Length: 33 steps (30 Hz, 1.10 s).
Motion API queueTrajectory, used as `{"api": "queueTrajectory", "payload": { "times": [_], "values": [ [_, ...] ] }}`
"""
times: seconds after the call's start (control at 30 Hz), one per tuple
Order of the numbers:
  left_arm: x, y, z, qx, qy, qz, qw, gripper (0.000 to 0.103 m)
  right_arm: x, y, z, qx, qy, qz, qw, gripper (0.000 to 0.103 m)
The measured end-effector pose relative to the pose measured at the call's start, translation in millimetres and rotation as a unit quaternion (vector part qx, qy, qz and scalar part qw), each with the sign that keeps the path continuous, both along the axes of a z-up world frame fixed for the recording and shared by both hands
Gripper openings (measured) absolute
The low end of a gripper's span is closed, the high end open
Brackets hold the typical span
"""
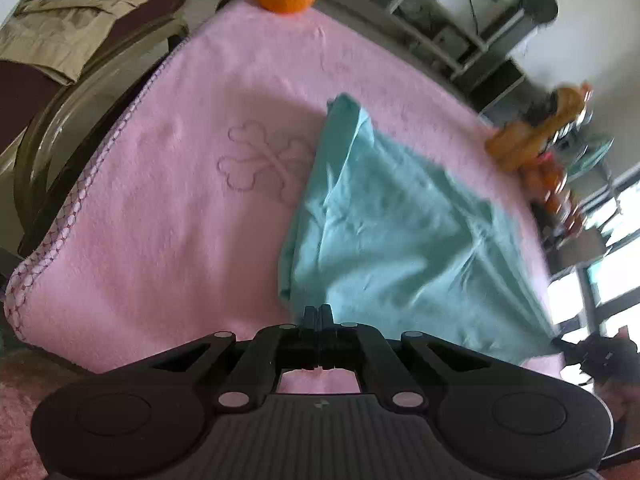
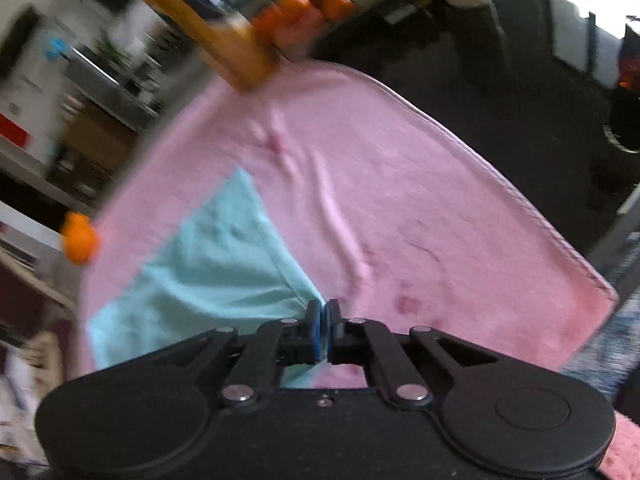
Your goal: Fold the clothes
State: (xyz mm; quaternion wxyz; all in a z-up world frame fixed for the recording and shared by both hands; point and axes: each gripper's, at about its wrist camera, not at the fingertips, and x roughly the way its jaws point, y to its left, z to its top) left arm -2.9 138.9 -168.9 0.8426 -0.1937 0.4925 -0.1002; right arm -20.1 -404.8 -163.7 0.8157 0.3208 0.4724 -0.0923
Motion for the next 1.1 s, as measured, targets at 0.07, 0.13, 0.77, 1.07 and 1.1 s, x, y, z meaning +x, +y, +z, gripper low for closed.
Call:
{"api": "queueTrajectory", "payload": {
  "times": [0.07,0.13,0.77,1.07,1.1],
  "values": [
    [1,2,-1,-0.002,0.007,0.012,0.9999,0.000,4,5,-2,-0.018,0.015,0.012,1.000,0.003],
    [2,15,-3,-0.045,0.013,0.038,0.9982,0.019,7,13,-6,-0.038,0.030,0.027,0.998,0.003],
    [16,10,-19,-0.089,0.038,0.099,0.9903,0.014,12,19,-6,-0.028,0.029,0.027,0.999,0.003],
    [1,-5,19,-0.081,-0.081,0.041,0.9926,0.006,3,5,3,0.007,-0.014,-0.010,1.000,0.003],
    [0,-2,24,-0.089,-0.097,0.042,0.9904,0.006,1,3,5,0.011,-0.020,-0.015,1.000,0.003]
  ]
}}
